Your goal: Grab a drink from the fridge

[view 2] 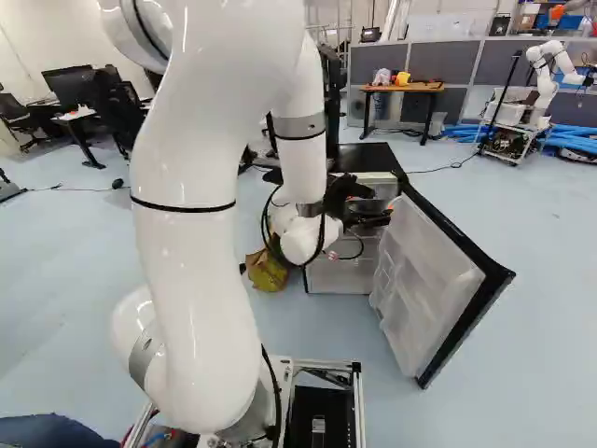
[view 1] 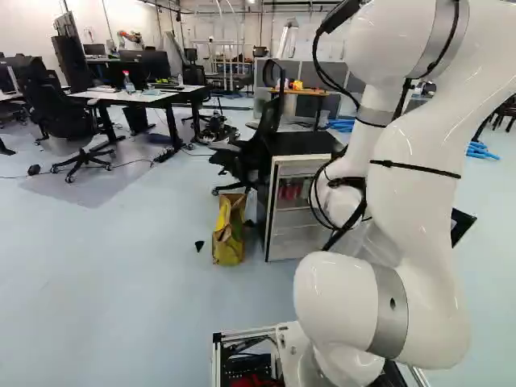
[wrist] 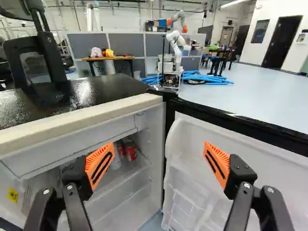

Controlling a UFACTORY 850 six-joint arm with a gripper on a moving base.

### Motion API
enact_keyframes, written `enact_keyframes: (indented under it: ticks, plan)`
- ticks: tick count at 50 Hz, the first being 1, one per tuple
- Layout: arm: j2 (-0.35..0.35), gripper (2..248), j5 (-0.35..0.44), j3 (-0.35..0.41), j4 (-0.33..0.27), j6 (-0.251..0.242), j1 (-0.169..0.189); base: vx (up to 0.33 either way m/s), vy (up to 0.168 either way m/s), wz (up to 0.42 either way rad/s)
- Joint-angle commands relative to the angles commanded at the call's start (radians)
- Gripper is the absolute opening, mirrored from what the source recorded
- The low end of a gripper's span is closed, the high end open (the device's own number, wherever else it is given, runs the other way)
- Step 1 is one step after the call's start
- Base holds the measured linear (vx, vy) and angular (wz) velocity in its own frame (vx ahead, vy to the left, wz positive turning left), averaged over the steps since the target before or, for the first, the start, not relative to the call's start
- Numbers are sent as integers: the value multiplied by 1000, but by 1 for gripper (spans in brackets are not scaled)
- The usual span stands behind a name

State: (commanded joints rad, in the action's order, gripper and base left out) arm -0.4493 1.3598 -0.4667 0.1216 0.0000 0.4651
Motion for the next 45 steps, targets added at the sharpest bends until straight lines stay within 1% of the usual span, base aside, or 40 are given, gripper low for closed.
enact_keyframes:
  ticks: [13,24,28,45]
  plan:
    - [-51,247,0,-27,-137,0,44,0,0,0]
    - [-100,247,0,-60,-254,0,70,0,0,0]
    - [-115,247,0,-68,-294,0,75,0,0,0]
    - [-169,247,0,-87,-476,0,75,0,0,0]
